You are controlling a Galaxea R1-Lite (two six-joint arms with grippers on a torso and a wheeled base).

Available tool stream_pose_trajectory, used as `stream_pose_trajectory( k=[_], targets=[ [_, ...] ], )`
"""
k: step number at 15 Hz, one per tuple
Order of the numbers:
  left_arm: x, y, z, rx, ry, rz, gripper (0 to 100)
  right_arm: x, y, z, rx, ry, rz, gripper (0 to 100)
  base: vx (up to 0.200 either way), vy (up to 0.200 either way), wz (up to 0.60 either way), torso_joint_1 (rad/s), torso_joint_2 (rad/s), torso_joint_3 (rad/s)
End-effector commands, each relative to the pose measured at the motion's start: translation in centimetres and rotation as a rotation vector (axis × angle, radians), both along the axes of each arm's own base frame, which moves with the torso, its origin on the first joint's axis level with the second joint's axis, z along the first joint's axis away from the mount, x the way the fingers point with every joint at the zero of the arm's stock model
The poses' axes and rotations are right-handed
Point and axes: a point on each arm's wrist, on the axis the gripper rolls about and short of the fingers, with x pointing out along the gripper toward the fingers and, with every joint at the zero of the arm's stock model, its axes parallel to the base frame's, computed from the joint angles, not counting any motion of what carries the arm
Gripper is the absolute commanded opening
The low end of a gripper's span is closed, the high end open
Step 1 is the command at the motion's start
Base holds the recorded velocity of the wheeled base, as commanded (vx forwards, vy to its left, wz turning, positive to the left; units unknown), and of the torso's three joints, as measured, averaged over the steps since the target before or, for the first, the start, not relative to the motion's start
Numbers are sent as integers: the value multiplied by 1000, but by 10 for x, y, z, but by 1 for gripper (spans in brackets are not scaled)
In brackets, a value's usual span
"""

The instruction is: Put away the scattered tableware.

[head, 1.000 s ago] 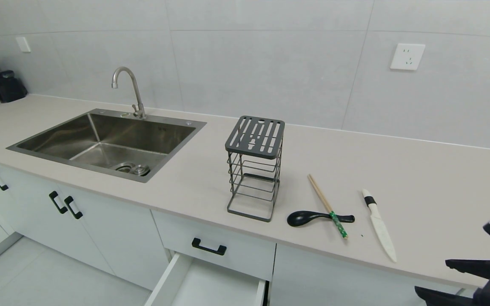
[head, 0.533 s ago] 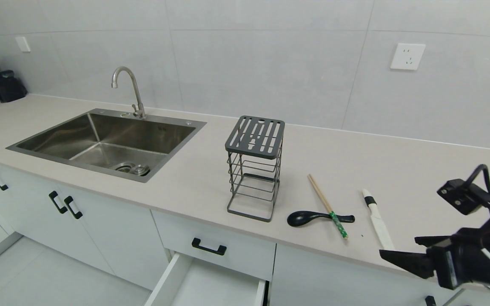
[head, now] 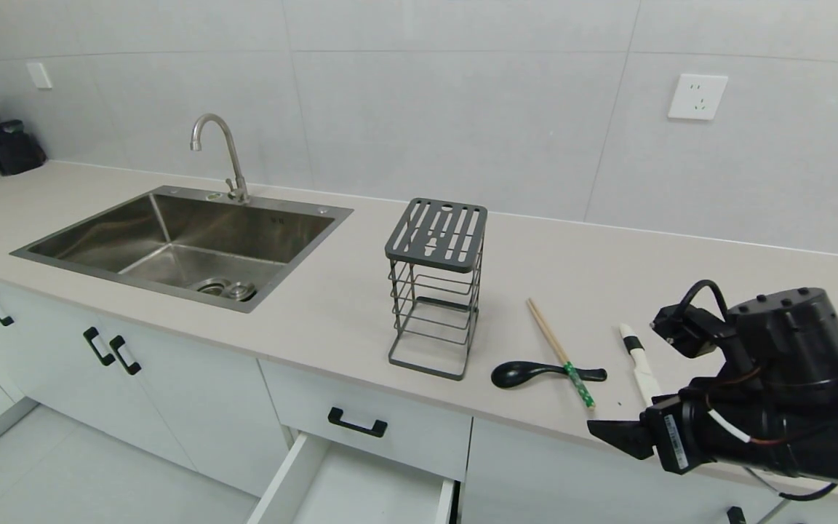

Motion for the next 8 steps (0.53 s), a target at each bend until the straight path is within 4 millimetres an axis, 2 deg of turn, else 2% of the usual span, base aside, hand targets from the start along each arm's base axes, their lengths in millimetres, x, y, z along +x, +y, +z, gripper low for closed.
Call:
stream_pose_trajectory(
  k=[1, 2, 3, 5, 8],
  targets=[
    [0, 0, 0, 0, 0, 0, 100, 11, 18, -11, -49, 24, 20, 100, 0, 0, 0, 0, 0, 0],
    [0, 0, 0, 0, 0, 0, 100, 12, 19, -12, -55, 24, 19, 100, 0, 0, 0, 0, 0, 0],
    [0, 0, 0, 0, 0, 2, 100, 20, 38, -17, -85, 22, 26, 100, 0, 0, 0, 0, 0, 0],
    [0, 0, 0, 0, 0, 0, 100, 30, 60, -24, -119, 14, -31, 100, 0, 0, 0, 0, 0, 0],
    [0, 0, 0, 0, 0, 0, 100, 37, 66, -38, -153, 44, -53, 100, 0, 0, 0, 0, 0, 0]
  ],
)
